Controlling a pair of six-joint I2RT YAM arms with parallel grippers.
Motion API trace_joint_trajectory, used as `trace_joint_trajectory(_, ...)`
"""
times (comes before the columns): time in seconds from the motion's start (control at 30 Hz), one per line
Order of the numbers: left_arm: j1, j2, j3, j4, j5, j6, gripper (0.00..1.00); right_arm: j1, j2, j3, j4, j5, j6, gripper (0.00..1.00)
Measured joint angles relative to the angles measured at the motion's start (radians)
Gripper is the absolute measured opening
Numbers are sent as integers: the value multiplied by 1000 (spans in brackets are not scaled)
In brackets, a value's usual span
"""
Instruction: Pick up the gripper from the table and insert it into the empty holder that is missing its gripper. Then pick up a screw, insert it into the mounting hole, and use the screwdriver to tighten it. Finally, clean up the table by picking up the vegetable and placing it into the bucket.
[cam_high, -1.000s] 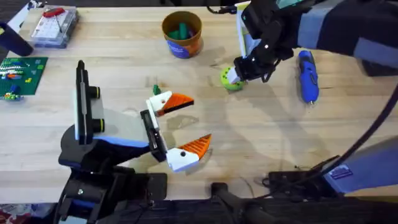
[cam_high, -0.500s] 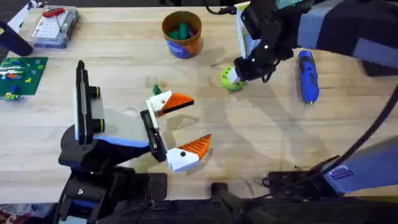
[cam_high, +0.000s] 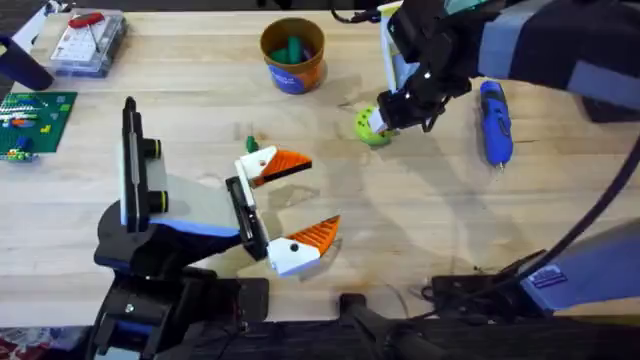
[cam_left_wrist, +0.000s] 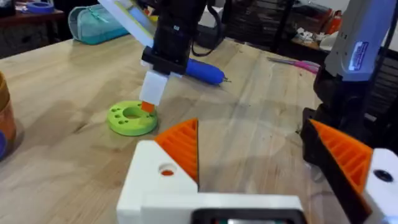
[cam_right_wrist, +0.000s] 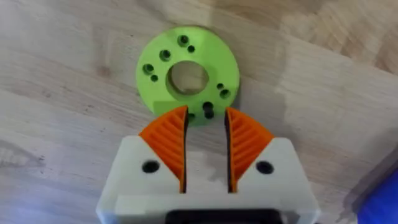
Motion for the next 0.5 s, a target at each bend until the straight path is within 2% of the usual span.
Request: trace_joint_trajectory(0.5,0,0,0,0,0,0,990,0,8,0,1,3,0,333)
